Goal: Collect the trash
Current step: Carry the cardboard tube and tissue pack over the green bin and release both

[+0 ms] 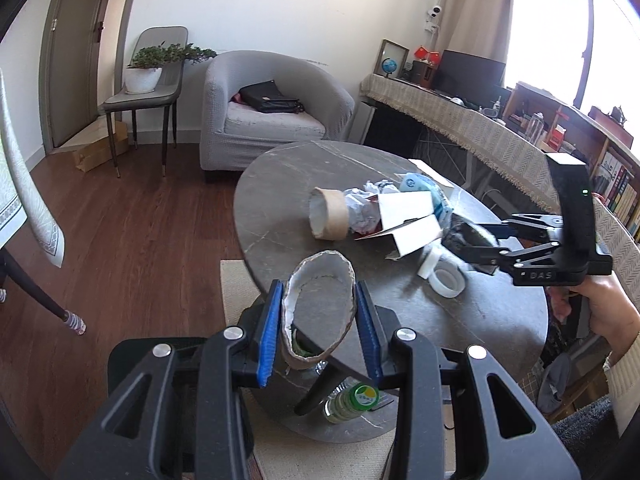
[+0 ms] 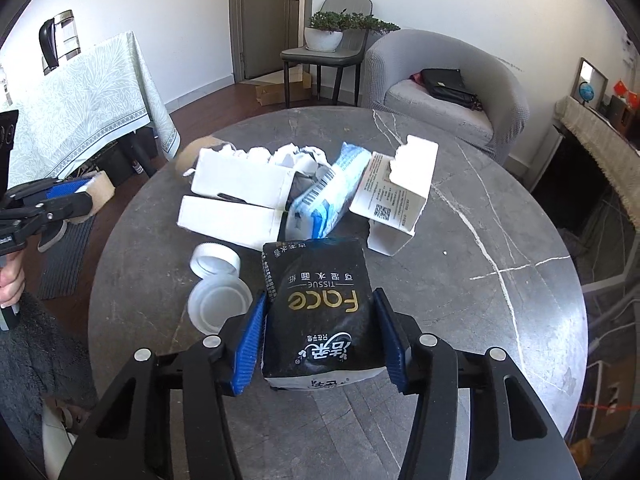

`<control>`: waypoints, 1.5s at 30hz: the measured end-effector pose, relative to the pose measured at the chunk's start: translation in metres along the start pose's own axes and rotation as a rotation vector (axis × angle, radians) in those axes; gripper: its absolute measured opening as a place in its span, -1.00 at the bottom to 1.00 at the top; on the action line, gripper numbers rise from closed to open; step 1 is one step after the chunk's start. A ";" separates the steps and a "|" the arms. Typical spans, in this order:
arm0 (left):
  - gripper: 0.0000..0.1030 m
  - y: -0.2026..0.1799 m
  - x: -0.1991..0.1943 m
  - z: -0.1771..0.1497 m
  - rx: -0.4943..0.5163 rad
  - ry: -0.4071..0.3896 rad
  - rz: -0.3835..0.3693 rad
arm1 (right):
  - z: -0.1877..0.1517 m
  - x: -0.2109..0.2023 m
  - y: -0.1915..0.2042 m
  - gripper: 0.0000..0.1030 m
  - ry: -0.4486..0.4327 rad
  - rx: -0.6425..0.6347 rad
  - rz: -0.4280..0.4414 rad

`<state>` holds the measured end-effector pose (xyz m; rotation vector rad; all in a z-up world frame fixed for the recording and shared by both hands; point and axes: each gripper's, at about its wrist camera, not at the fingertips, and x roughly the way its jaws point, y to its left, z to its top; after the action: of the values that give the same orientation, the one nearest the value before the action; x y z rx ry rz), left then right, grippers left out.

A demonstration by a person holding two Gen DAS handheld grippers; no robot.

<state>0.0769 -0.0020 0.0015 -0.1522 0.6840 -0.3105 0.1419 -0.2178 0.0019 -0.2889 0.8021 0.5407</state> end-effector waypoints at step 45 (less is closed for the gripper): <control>0.01 0.182 0.020 -0.088 -0.187 0.453 0.278 | 0.118 0.060 0.208 0.02 -0.006 -0.041 0.382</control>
<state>0.0775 0.1599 -0.1215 -0.1642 1.1711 -0.0088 0.1305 0.0275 0.0263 -0.1713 0.8462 0.9170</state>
